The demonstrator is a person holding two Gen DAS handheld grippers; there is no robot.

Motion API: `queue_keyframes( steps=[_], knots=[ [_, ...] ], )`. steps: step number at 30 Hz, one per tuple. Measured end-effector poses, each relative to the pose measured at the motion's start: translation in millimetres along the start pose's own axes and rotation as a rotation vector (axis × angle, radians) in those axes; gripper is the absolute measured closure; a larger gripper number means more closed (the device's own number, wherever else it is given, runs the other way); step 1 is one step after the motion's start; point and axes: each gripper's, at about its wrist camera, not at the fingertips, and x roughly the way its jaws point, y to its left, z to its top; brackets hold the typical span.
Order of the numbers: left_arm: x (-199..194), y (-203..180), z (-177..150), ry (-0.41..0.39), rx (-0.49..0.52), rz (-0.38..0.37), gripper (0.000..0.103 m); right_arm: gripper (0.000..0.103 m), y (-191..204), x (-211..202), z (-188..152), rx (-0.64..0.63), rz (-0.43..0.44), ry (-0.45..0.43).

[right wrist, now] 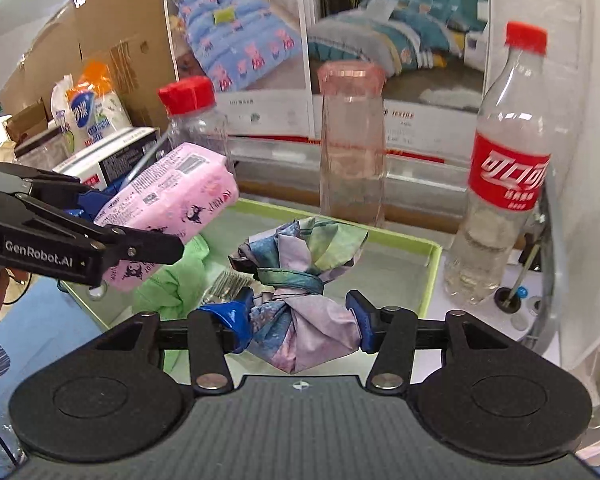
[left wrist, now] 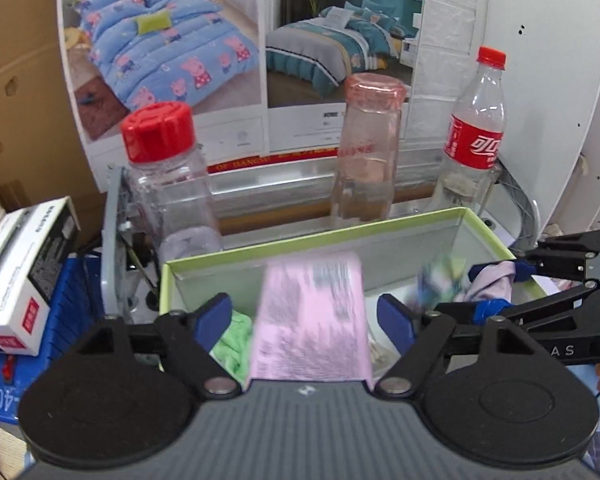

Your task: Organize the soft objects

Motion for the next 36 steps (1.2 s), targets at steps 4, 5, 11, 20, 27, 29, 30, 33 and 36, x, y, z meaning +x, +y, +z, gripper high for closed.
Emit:
queue_keyframes(
  steps=[4, 5, 11, 20, 27, 29, 30, 33, 36],
  knots=[
    [-11, 5, 0, -0.008, -0.029, -0.003, 0.022, 0.062, 1, 5, -1, 0.022, -0.047, 0.029],
    [-15, 6, -1, -0.015, -0.033, 0.000, 0.022, 0.061, 3, 1, -1, 0.024, -0.056, 0.001],
    [-65, 10, -22, -0.067, -0.052, 0.012, 0.013, 0.054, 14, -45, 1, 0.081, -0.025, -0.142],
    [-131, 59, -118, -0.061, -0.179, 0.072, 0.003, 0.050, 64, -129, -72, 0.136, -0.036, -0.197],
    [-130, 80, -202, 0.108, -0.275, 0.133, 0.003, 0.050, 79, -174, -160, 0.288, -0.178, -0.293],
    [-126, 84, -206, 0.127, -0.292, 0.132, 0.003, 0.049, 77, -184, -186, 0.381, -0.220, -0.326],
    [-121, 86, -203, 0.135, -0.305, 0.139, 0.003, 0.049, 75, -188, -196, 0.424, -0.236, -0.340],
    [-104, 89, -185, 0.141, -0.320, 0.097, 0.003, 0.049, 63, -190, -215, 0.516, -0.248, -0.336],
    [-68, 92, -162, 0.236, -0.366, 0.021, 0.003, 0.049, 60, -194, -217, 0.532, -0.275, -0.344]
  ],
)
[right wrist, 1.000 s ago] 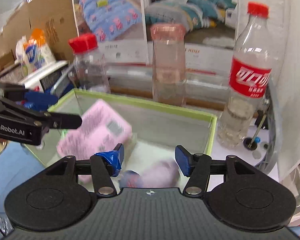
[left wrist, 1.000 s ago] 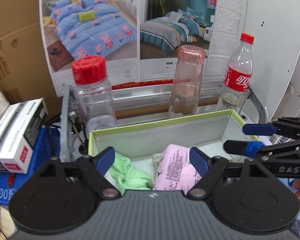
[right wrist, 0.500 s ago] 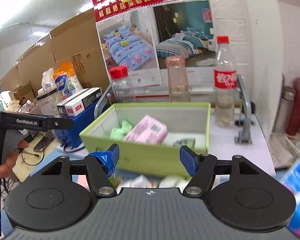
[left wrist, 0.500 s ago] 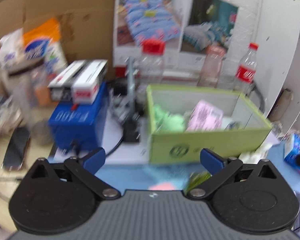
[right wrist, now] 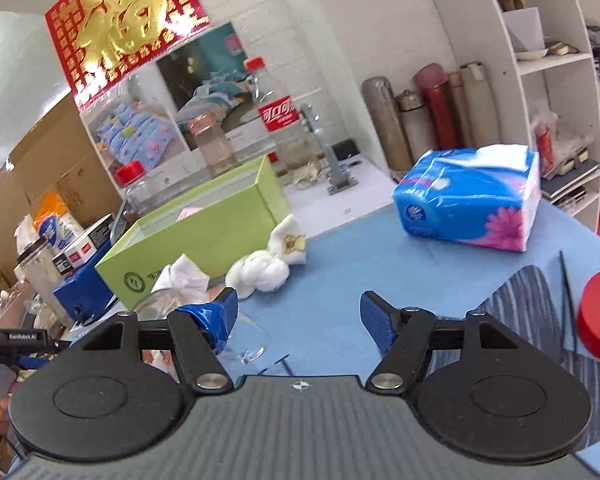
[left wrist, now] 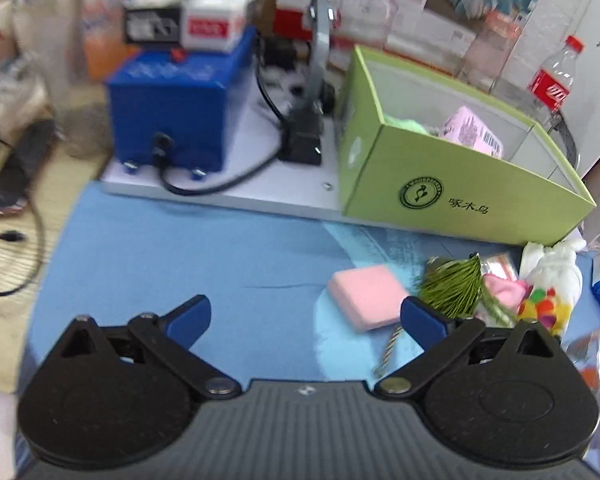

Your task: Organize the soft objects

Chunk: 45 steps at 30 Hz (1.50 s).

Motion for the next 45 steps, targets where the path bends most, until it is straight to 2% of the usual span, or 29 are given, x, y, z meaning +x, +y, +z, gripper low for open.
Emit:
queue_keyframes(
  steps=[4, 12, 18, 26, 30, 33, 37, 41, 43, 45],
  knots=[
    [42, -11, 21, 0.118, -0.033, -0.005, 0.003, 0.049, 0, -6, 3, -0.012, 0.014, -0.026],
    [52, -32, 16, 0.084, 0.100, 0.086, 0.002, 0.048, -14, 13, -2, 0.011, -0.010, 0.024],
    [32, -11, -1, 0.043, 0.071, 0.069, 0.002, 0.048, -6, 31, 9, -0.030, 0.012, 0.045],
    [22, -3, -9, 0.012, 0.074, 0.054, 0.002, 0.048, 41, 121, 43, -0.297, 0.032, 0.214],
    [30, -6, -5, 0.012, 0.099, 0.065, 0.002, 0.048, 55, 166, 49, -0.315, 0.039, 0.286],
    [31, -5, -5, 0.006, 0.105, 0.061, 0.002, 0.047, 55, 188, 47, -0.346, -0.007, 0.364],
    [31, -5, -6, -0.003, 0.110, 0.060, 0.002, 0.046, 32, 169, 43, -0.335, -0.058, 0.407],
    [32, -8, -5, -0.003, 0.119, 0.074, 0.002, 0.045, 6, 123, 36, -0.404, -0.181, 0.413],
    [34, -10, -4, 0.000, 0.125, 0.085, 0.002, 0.045, 3, 103, 37, -0.415, -0.192, 0.381],
    [34, -11, -4, 0.001, 0.125, 0.090, 0.002, 0.045, 4, 94, 41, -0.398, -0.153, 0.335]
  ],
)
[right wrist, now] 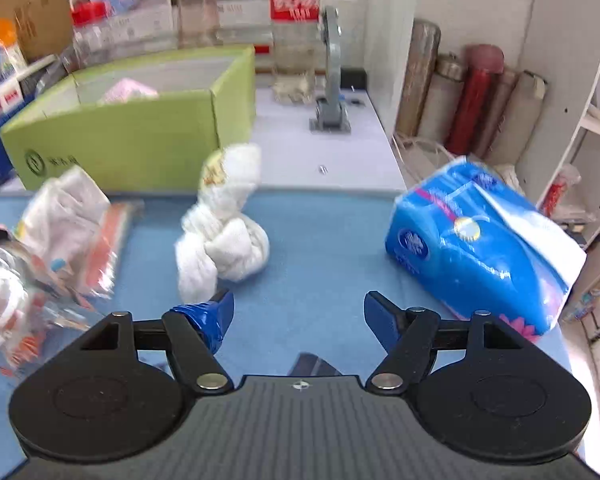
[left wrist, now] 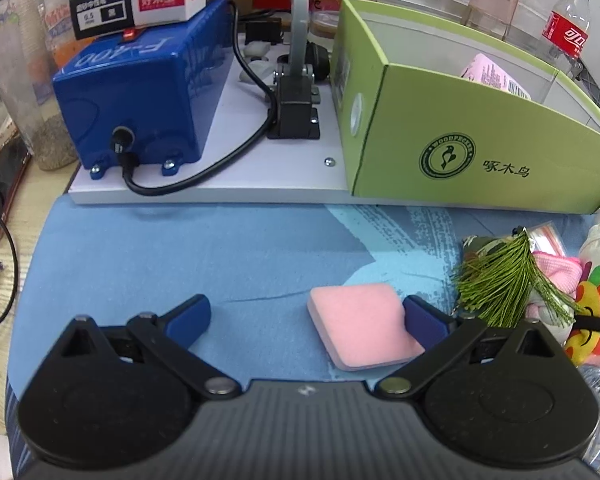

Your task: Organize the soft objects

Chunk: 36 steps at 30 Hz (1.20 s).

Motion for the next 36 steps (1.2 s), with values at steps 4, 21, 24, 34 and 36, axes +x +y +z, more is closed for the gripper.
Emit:
queue_keyframes(
  steps=[4, 21, 24, 34, 36],
  knots=[
    [0, -1, 1, 0.001, 0.003, 0.006, 0.002, 0.044, 5, 7, 18, 0.034, 0.035, -0.069],
    [4, -4, 0, -0.011, 0.049, 0.004, 0.002, 0.039, 20, 69, 27, -0.012, 0.057, 0.084],
    [1, -1, -3, -0.020, 0.050, -0.013, 0.002, 0.037, 24, 70, 22, -0.058, 0.060, 0.036],
    [-4, -1, -10, -0.039, 0.035, -0.034, 0.003, 0.033, 22, 70, 14, -0.045, 0.060, -0.066],
    [-4, -1, -10, -0.045, 0.026, -0.032, 0.005, 0.033, 24, 71, 14, -0.041, 0.053, -0.066]
  ],
)
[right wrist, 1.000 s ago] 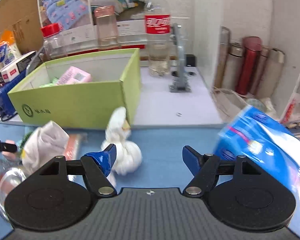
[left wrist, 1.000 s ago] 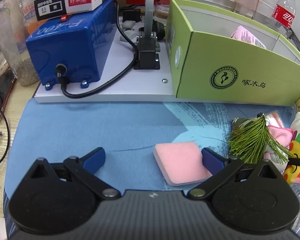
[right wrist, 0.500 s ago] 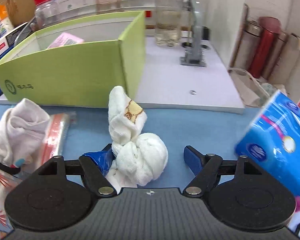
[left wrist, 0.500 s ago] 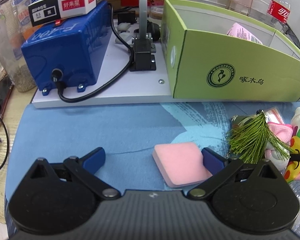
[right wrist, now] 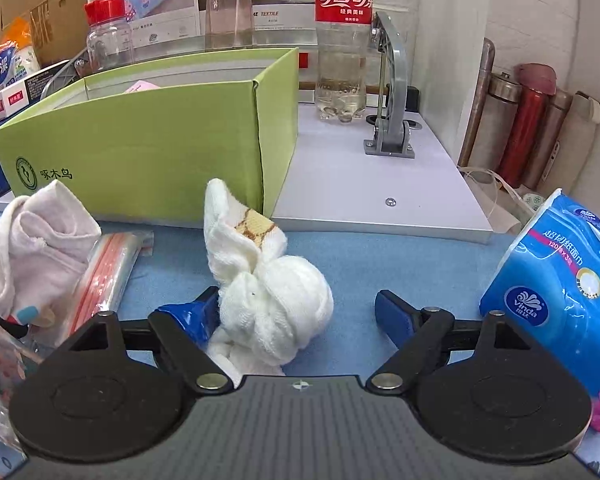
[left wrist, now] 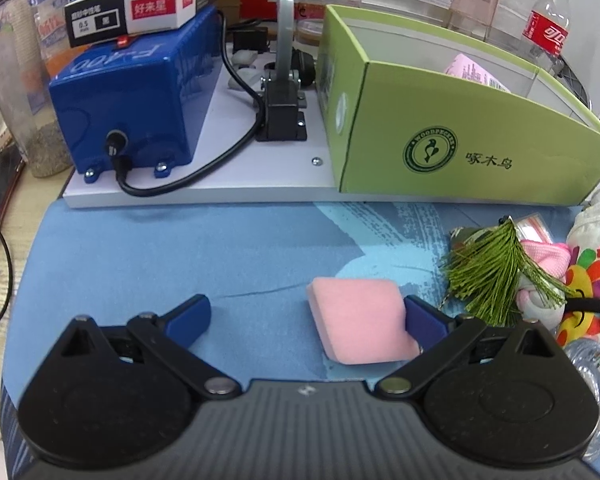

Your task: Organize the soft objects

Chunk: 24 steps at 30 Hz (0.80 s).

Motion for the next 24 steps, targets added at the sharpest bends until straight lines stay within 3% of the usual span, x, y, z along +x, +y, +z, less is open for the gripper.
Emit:
queue_keyframes(
  steps=[2, 4, 5, 6, 8, 10, 11, 13, 17, 20, 24],
  knots=[
    [-1, 0, 2, -0.004, 0.002, 0.000, 0.014, 0.032, 1, 1, 0, 0.003, -0.001, -0.002],
    [-4, -1, 2, -0.012, 0.008, -0.034, 0.032, 0.031, 1, 2, 0, 0.003, -0.003, -0.003],
    [-7, -2, 3, -0.012, 0.002, -0.059, 0.049, 0.031, 1, 3, 0, 0.002, -0.004, -0.002],
    [-10, -1, 3, -0.005, -0.015, -0.091, 0.058, 0.031, 1, 3, 1, -0.001, 0.000, -0.001],
    [-15, 0, 2, -0.007, -0.038, -0.109, 0.058, 0.035, 1, 3, 2, -0.008, 0.015, 0.006],
    [-21, 5, -2, -0.009, -0.059, -0.119, 0.058, 0.053, 1, -1, 2, -0.001, 0.024, 0.008],
    [-24, 10, -3, -0.007, -0.081, -0.137, 0.058, 0.067, 1, -6, 3, 0.004, 0.045, 0.008],
    [-30, 20, -5, -0.001, -0.125, -0.173, 0.058, 0.068, -2, -14, 1, 0.039, 0.105, 0.007],
    [-52, 34, 7, -0.031, -0.146, -0.195, 0.059, 0.068, -4, -40, 2, 0.067, 0.145, -0.039],
    [-72, 32, 42, -0.093, -0.128, -0.219, 0.059, 0.067, -6, -65, 21, 0.086, 0.186, -0.111],
    [-89, 8, 101, -0.195, -0.072, -0.237, 0.059, 0.067, -5, -81, 70, 0.068, 0.205, -0.215]
  ],
)
